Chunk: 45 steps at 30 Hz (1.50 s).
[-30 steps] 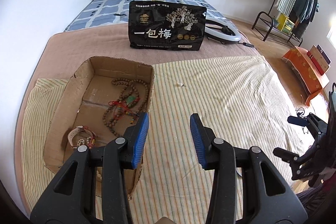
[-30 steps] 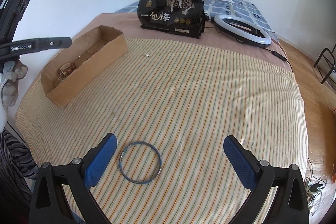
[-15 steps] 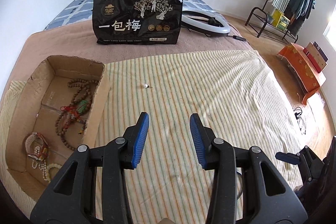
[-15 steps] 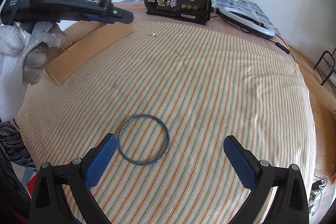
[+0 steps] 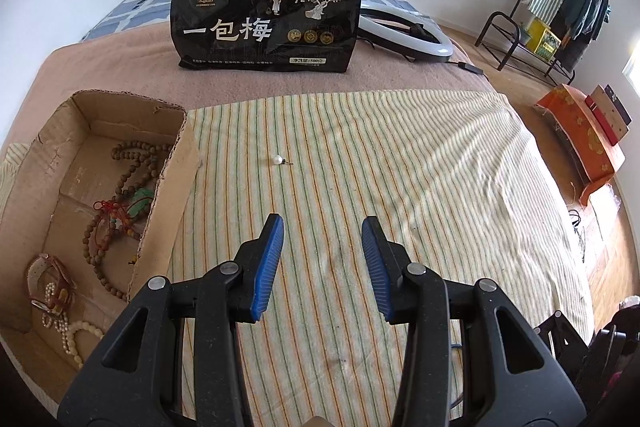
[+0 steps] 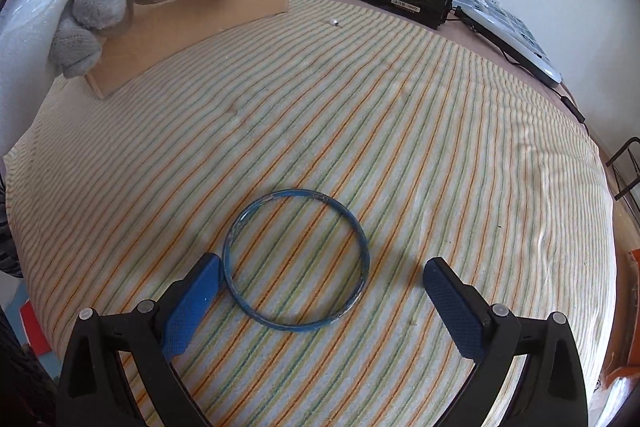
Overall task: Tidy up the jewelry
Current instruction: 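Grasp the pearl earring with the left tool while the right tool grasps the blue bangle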
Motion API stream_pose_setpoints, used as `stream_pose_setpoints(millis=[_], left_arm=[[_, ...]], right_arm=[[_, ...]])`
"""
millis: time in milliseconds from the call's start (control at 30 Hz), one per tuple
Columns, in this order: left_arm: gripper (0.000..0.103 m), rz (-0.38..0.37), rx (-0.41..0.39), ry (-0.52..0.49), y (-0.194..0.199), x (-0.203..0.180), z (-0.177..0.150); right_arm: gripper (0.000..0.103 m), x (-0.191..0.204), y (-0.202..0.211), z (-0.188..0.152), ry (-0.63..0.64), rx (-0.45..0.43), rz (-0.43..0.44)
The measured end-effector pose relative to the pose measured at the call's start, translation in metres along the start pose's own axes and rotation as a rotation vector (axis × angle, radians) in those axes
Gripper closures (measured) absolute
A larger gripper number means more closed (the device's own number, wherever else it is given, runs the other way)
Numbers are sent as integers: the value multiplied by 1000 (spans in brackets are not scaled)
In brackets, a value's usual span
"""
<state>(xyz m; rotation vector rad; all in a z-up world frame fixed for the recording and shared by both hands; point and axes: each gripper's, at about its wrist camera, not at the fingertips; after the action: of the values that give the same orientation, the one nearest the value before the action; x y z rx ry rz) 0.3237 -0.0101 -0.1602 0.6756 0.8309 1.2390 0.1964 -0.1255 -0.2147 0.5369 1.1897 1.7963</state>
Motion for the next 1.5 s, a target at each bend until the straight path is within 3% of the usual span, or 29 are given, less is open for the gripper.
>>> stream_pose_setpoints(millis=[467, 967, 1200, 1500], left_arm=[[62, 54, -6, -25, -21, -3, 1], [62, 89, -23, 72, -58, -2, 29], [67, 159, -32, 46, -76, -1, 31], [73, 196, -44, 53, -92, 9, 29]], right_arm=[[24, -59, -14, 13, -80, -44, 30], [25, -76, -6, 10, -113, -77, 52], [25, -87, 1, -3, -145, -98, 100], [24, -87, -2, -4, -146, -116, 112]])
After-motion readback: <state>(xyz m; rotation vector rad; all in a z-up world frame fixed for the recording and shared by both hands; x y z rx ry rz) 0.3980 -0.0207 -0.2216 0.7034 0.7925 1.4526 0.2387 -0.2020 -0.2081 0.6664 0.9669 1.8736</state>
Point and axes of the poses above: each gripper's, at about its wrist camera, not at the fingertips, and y roughly against the way its jaws point, x to its left, z to its top, and after that the axes turned 1 degree about x, right-handed
